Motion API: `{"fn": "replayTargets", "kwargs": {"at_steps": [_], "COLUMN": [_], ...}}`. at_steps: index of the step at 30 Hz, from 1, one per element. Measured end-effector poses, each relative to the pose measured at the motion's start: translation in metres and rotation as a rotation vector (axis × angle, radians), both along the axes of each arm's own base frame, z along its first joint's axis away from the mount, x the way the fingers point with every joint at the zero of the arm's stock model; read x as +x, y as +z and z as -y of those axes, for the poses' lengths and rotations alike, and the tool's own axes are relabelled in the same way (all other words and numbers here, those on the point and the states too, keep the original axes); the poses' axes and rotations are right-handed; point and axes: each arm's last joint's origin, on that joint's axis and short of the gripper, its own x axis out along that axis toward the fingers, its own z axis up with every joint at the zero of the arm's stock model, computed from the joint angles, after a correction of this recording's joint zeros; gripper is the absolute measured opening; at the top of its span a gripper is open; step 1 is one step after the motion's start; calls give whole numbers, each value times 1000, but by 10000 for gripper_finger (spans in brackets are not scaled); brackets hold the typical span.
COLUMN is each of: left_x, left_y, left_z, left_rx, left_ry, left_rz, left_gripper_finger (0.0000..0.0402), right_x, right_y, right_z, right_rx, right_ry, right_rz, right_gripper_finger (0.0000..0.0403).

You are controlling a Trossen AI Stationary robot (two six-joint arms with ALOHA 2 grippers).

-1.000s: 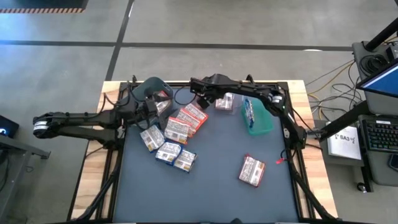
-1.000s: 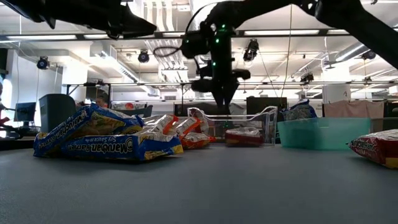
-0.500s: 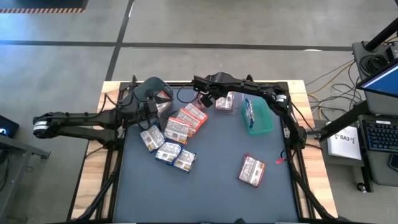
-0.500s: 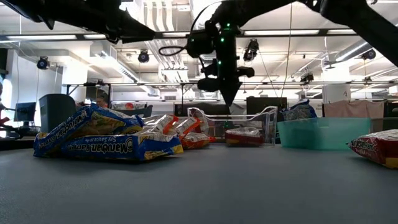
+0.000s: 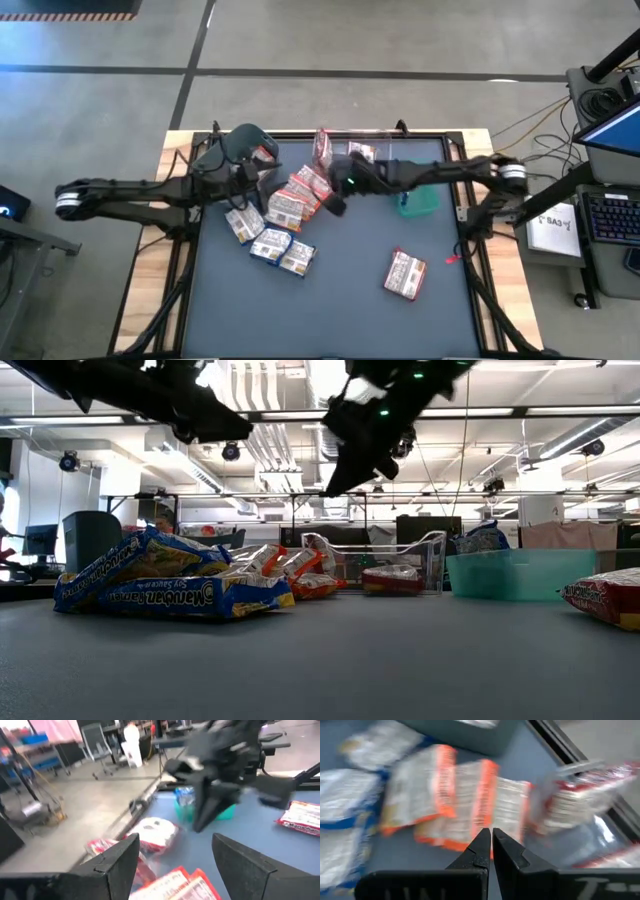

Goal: Sort Maruchan noodles
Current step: Put the orange noodle pack into the gray bin

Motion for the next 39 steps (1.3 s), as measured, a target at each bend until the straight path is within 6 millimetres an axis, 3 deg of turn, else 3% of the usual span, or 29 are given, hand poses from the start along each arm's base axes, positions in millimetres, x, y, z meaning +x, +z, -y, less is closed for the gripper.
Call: {"fn": "replayTargets", "kwargs": {"at_steps": [7, 13, 17, 24, 33, 39], "left_x": [18, 33, 45, 56, 85, 92], "left_y": [-21, -21, -18, -30, -53, -68], "left_z": [3, 7, 10, 11, 0, -12], "left_rx": [-170, -245, -273, -224, -96, -104], "left_ry": [-124, -156, -159, -193, -263, -230], "left_rz": [-77, -154, -297, -725, -873, -936], "left_gripper_finger": [233, 233, 233, 233, 233, 233], "right_x": [-42, -73, -88, -103, -109, -119], "right_y": [-18, -25, -31, -32, -22, -7], "right_z": [-33, -45, -47, -49, -51, -51], "right_rx": [-65, -99, -106, -116, -149, -206], "right_ry": [146, 200, 215, 279, 359, 392], "right_rz": [184, 257, 360, 480, 504, 551], "right_gripper_finger": [8, 8, 9, 9, 9, 9]}}
